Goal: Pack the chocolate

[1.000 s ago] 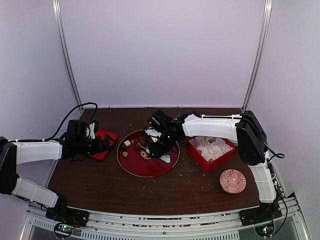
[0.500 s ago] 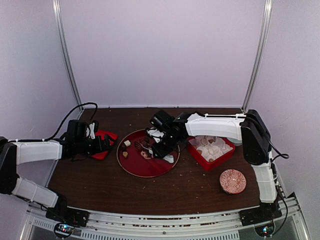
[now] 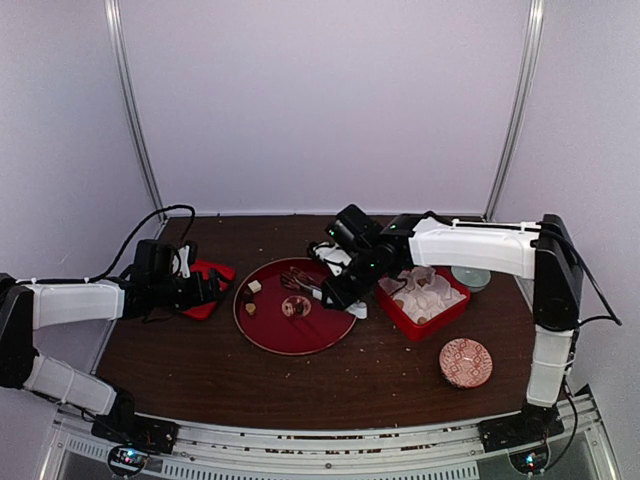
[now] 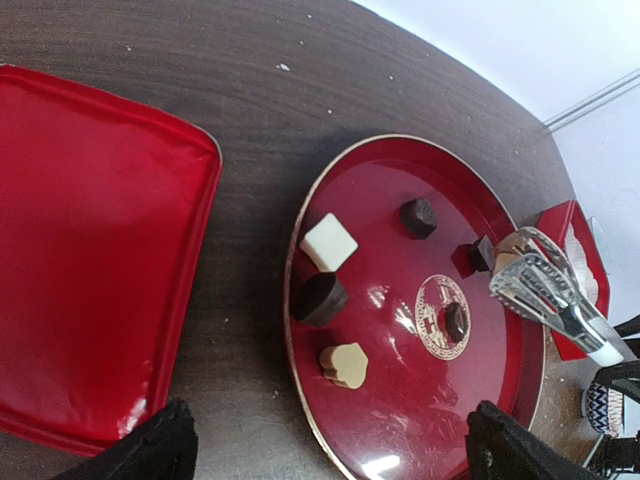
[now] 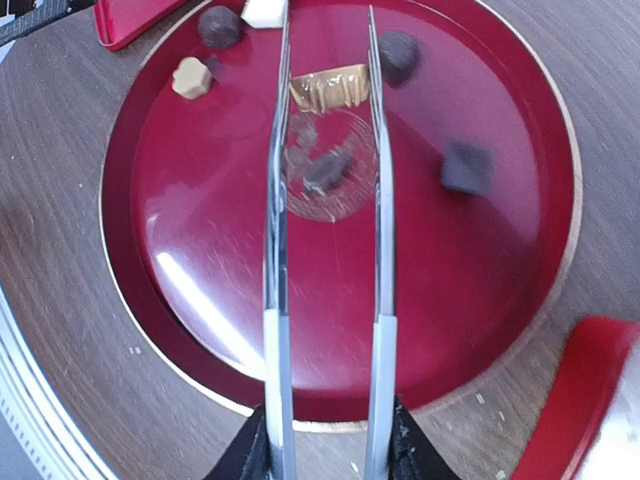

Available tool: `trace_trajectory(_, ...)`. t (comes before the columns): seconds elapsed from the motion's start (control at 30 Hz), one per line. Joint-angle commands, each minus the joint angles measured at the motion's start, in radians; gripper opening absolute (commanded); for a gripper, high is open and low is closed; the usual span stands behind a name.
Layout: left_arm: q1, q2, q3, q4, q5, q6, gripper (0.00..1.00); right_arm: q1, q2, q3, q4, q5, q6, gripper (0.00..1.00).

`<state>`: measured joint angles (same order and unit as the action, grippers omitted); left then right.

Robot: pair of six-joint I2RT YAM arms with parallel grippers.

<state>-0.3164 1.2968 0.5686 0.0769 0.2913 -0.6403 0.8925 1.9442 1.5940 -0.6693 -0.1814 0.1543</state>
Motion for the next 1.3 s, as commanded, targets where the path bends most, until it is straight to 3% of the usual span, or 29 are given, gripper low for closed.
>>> trace_trajectory(0.0,-0.007,-0.004,0.003,0.042,-0.003,0.001,0.96,-0.051,-0.185,-0.138,0.048,0.038,0.012,0.24)
trace_trajectory(0.27,-0.007,0.017,0.010,0.059,0.010,-0.001,0.96,-0.205,-0.516,-0.463,0.051,0.069,0.039,0.24)
trace_trajectory(0.53,-0.012,0.026,0.019,0.062,0.012,-0.003,0.96,-0.445,-0.745,-0.629,-0.048,0.086,0.052,0.25)
trace_trajectory(0.7,-0.014,0.030,0.026,0.061,0.012,-0.003,0.96,-0.515,-0.763,-0.654,-0.096,0.095,0.036,0.25)
trace_trajectory(1.27,-0.019,0.030,0.037,0.054,0.008,-0.007,0.96,-0.527,-0.686,-0.682,-0.108,0.167,0.016,0.33)
